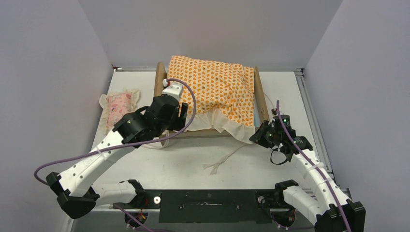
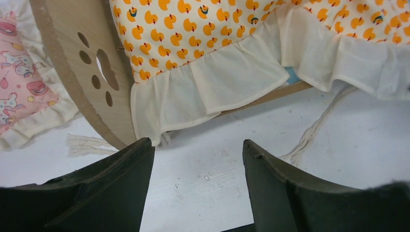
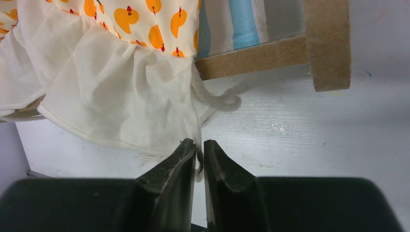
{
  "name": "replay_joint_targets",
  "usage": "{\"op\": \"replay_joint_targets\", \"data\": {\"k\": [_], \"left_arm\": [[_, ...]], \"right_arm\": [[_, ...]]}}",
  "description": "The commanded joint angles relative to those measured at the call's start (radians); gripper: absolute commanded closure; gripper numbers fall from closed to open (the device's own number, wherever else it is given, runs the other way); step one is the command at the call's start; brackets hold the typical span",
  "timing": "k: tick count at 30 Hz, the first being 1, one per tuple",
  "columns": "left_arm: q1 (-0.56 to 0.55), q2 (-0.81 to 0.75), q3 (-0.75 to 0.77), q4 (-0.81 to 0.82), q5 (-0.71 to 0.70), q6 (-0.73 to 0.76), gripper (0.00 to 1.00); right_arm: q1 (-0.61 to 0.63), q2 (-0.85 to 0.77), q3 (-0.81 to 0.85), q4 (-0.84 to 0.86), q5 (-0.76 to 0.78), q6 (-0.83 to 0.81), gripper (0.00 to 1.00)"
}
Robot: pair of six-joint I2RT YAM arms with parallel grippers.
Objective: Set up the pet bed
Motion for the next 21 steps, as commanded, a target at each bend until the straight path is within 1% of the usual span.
{"op": "replay_joint_targets", "data": {"k": [1, 3, 6, 10, 14, 17, 21], "left_arm": [[-0.047, 0.092, -0.029, 0.01, -0.156, -0.054, 0.35], [-0.046, 0.126, -0.058, 0.036, -0.202, -0.051, 0.35], [-0.043, 0.182, -0.086, 0.049, -0.274, -0.049, 0.35], [-0.02, 0.254, -0.124, 0.058, -0.303, -0.06, 0.37], [0.01, 0.274, -0.177, 0.11, -0.314, -0.071, 0.41], [0.058, 0.29, -0.217, 0.163, -0.251, -0.072, 0.47], [0.079, 0.313, -0.233, 0.178, -0.209, -0.081, 0.65]], "right_arm": [[-0.008, -0.025, 0.013, 0.044, 0.002, -0.007, 0.89], [-0.009, -0.024, 0.016, 0.044, 0.004, -0.014, 0.92], [-0.009, -0.021, 0.023, 0.037, 0.009, -0.026, 0.93], [-0.011, -0.024, 0.03, 0.029, 0.017, -0.043, 0.93], [-0.011, -0.023, 0.03, 0.035, 0.018, -0.049, 0.93], [-0.011, -0.018, 0.024, 0.045, 0.017, -0.05, 0.93], [-0.011, -0.015, 0.028, 0.048, 0.021, -0.053, 0.94]]}}
